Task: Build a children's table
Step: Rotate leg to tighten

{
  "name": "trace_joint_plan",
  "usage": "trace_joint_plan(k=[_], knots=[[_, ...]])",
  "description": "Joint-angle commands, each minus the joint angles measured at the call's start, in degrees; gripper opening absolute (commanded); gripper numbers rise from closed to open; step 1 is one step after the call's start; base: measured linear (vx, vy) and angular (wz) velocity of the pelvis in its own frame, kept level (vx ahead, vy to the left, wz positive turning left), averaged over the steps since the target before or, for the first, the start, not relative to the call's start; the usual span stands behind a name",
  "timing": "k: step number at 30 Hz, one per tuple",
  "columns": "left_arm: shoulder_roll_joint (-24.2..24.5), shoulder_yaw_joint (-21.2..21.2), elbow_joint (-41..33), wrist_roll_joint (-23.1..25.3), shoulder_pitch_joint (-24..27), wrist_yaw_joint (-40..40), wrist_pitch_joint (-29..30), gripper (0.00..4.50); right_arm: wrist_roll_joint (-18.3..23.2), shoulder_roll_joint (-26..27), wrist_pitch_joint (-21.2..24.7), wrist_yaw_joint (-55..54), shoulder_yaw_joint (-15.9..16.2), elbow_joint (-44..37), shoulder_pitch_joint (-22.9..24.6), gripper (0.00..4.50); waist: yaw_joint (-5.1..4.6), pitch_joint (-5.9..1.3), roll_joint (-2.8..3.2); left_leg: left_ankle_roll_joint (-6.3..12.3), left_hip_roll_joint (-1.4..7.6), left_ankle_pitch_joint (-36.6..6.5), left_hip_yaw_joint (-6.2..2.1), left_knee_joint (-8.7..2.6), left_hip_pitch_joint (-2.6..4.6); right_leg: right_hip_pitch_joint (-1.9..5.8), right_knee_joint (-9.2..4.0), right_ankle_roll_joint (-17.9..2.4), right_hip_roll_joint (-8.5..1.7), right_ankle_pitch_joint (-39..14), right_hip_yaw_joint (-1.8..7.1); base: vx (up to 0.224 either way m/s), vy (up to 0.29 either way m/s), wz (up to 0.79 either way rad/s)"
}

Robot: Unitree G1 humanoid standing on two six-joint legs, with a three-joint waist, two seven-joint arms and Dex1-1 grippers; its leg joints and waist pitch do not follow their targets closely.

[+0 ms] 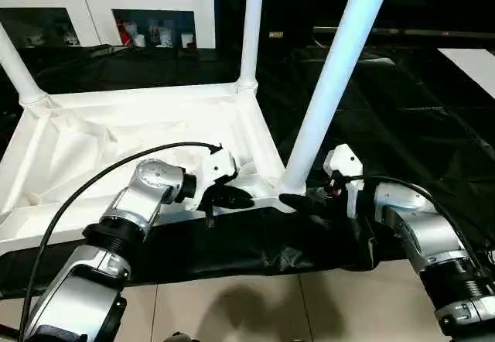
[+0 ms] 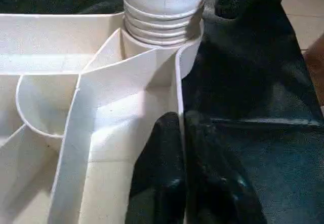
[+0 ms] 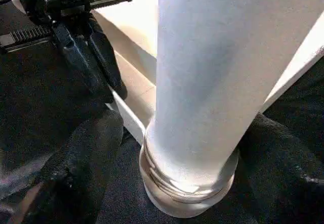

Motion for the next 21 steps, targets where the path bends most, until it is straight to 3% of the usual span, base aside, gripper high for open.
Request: trace_joint_plan(k=[1,9,14,20,21], knots=[[1.10,-0.77,0.91,1.42,0.79,0.70,1.36,0.06,-0.55,-0.07,-0.25,0.46,0.55,0.74,0.01,3.73,0.26,-3.63,-0.45,3.69,2.48,-7.18,-0.80,-3.65,0.78,2.61,-4.25,-15.70,-4.66,-0.30,2.65,0.000,0.000,0.00],[0.62,-0.30,-0.51,-0.04,1.56,0.07,0.30,0.06,-2.97,-0.21,-2.81,-0.05,1.93,2.83,-0.69,3.73,0.25,-3.66,-0.62,3.71,2.41,-6.64,-0.77,-3.57,0.70,2.56,-4.17,-15.62,-4.66,0.25,2.65,0.000,0.000,0.00],[-0.25,-1.58,-4.86,-1.91,3.61,-3.55,1.23,0.06,-4.55,1.46,-5.00,-4.13,1.41,6.54,-2.76,3.73,0.13,-3.83,-0.65,4.14,2.45,-5.20,-0.77,-3.51,0.68,2.60,-3.74,-16.31,-4.61,3.23,2.65,0.000,0.000,0.00],[-0.33,-1.90,-4.44,-1.55,3.54,-3.41,0.98,0.06,-3.34,2.21,-4.20,-2.68,1.11,7.83,-3.72,3.73,0.38,-3.82,-0.57,4.30,2.51,-5.42,-0.68,-3.52,0.79,2.62,-3.72,-16.29,-4.54,3.41,2.68,0.000,0.000,0.00],[-0.25,-1.92,-4.21,-1.24,3.36,-3.11,0.86,0.02,-3.44,2.31,-4.32,-2.24,1.19,8.14,-3.81,3.56,0.39,-3.90,-0.48,4.22,2.48,-5.30,-0.66,-3.48,0.81,2.66,-3.65,-16.36,-4.51,4.31,2.69,0.000,0.000,0.00]])
